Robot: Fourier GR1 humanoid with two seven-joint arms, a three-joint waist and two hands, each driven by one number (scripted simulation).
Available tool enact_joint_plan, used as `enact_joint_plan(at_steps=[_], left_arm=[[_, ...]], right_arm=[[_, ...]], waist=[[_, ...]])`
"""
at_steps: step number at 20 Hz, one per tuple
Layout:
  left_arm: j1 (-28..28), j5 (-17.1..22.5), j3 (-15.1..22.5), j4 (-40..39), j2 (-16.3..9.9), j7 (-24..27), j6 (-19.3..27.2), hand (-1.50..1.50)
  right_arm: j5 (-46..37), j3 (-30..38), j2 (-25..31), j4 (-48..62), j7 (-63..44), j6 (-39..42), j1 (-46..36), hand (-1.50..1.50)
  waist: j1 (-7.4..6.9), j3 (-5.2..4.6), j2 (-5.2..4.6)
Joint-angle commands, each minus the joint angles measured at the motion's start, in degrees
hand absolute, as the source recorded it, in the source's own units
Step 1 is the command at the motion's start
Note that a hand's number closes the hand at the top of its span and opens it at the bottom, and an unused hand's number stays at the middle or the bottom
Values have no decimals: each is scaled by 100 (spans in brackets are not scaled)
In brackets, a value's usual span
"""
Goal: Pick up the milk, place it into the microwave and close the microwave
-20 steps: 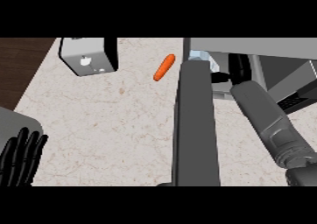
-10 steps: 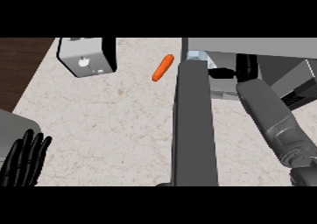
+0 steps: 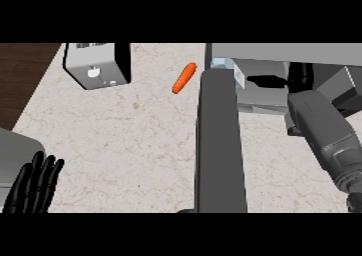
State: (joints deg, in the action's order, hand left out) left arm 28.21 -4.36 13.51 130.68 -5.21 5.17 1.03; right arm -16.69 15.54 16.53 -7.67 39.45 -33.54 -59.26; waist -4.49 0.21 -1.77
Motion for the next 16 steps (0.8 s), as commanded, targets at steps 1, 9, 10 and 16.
enact_joint_plan(at_steps=[1,9,10,16], left_arm=[[127,-247,237,-447,146,355,75,-150],[156,81,-33,14,-5,41,-18,-150],[-76,-239,224,-190,172,-58,155,-150],[67,-250,512,5,246,-111,160,-150]], right_arm=[[165,146,-32,10,89,491,24,-150],[457,374,212,-61,560,1670,446,-150],[554,460,64,-102,708,1643,536,-150],[641,472,21,-81,855,2411,825,-150]], waist=[[65,-7,38],[184,-9,83],[212,-6,77],[265,-7,103]])
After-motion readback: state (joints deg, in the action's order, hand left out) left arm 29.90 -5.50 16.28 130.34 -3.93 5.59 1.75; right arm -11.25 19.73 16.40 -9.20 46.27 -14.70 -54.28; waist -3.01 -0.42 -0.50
